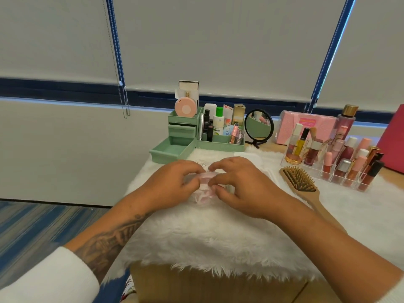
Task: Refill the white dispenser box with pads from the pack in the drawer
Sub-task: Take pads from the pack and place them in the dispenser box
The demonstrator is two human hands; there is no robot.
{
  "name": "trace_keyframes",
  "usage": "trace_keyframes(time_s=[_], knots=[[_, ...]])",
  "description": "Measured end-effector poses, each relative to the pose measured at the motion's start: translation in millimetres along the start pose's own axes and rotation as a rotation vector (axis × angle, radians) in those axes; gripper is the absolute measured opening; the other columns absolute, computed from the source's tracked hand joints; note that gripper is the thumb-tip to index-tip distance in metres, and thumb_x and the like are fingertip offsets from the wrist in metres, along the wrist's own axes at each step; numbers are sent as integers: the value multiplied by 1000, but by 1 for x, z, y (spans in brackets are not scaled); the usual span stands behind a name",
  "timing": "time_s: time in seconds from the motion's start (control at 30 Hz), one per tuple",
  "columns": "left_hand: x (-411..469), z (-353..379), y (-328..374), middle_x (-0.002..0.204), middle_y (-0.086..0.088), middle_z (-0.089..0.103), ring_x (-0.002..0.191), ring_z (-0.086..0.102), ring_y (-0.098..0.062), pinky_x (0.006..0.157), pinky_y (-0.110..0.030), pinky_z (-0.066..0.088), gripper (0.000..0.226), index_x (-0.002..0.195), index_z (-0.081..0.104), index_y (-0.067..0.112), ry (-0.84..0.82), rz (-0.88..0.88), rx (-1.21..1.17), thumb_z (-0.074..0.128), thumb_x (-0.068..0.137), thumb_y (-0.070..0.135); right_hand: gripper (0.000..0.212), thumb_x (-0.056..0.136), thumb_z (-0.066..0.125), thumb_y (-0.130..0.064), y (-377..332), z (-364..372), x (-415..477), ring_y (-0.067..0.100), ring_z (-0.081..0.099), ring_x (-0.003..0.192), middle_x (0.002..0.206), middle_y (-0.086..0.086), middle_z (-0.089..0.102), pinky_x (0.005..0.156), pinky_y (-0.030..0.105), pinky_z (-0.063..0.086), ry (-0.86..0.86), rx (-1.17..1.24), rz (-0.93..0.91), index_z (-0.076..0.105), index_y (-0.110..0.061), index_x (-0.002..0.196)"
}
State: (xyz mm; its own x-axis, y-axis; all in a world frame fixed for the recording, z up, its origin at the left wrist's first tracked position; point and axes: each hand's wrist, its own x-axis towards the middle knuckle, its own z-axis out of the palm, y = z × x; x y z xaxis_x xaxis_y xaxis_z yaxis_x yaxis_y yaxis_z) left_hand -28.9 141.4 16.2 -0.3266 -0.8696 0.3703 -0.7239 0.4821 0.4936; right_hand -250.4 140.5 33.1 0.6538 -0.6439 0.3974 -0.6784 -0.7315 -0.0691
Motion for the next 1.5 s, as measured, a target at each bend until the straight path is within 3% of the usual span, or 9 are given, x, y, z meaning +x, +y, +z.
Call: trace_keyframes(time_s=[0.1,0.17,0.4,0.47,0.63,0.83,1.03,1.3,1.5], knots=[[-6,11,-10,106,17,68,100,61,-3,83,-38,54,19,113,68,30,72,16,-35,61,96,33,24,95,57,-30,-3,7,6,20,64,96,111,-2,71,93,38,41,24,-100,-12,75,-28,110],[-10,19,-14,106,17,64,99,58,-2,81,-34,53,20,115,66,28,116,37,-42,64,96,30,23,93,60,-32,-4,8,8,21,64,92,108,-2,70,89,36,40,31,-137,-13,74,-28,111],[-11,21,-18,111,14,68,104,63,-7,87,-34,54,23,123,66,24,187,-17,-200,52,105,23,49,87,66,-48,-8,8,8,21,47,124,141,-3,52,105,36,34,-61,-181,13,58,-32,133],[-11,22,-18,111,14,68,105,63,-6,88,-32,54,24,123,66,25,188,-9,-194,51,105,23,42,89,64,-48,-8,8,9,20,47,124,140,-4,52,104,36,35,-38,-167,6,62,-32,127],[-12,23,-18,113,13,67,104,62,-5,87,-30,52,25,125,65,25,190,18,-138,49,105,27,21,91,62,-39,-11,16,17,23,59,96,119,1,68,80,36,41,60,-198,53,77,-24,97],[-12,24,-19,116,14,67,107,62,-6,89,-27,51,27,128,63,27,198,31,-142,48,106,29,23,86,68,-34,-16,19,25,24,59,94,116,1,68,78,38,44,75,-270,-7,75,-28,108],[-12,25,-21,116,14,66,107,62,-5,89,-28,52,27,128,63,27,191,41,-119,48,106,28,23,96,53,-28,-15,25,26,22,56,87,104,-1,69,76,37,42,119,-274,-32,74,-23,104],[-11,25,-19,114,14,66,103,61,-5,87,-33,54,28,127,63,28,189,14,-106,51,103,19,8,94,60,-20,-7,21,4,19,52,108,124,-2,59,83,33,46,218,-37,68,67,-18,98],[-14,23,-14,110,23,61,92,55,2,75,-19,46,32,128,62,31,172,16,-38,60,96,31,9,101,52,-26,-10,12,-1,9,55,96,98,-9,61,81,17,43,387,472,256,59,-22,97]])
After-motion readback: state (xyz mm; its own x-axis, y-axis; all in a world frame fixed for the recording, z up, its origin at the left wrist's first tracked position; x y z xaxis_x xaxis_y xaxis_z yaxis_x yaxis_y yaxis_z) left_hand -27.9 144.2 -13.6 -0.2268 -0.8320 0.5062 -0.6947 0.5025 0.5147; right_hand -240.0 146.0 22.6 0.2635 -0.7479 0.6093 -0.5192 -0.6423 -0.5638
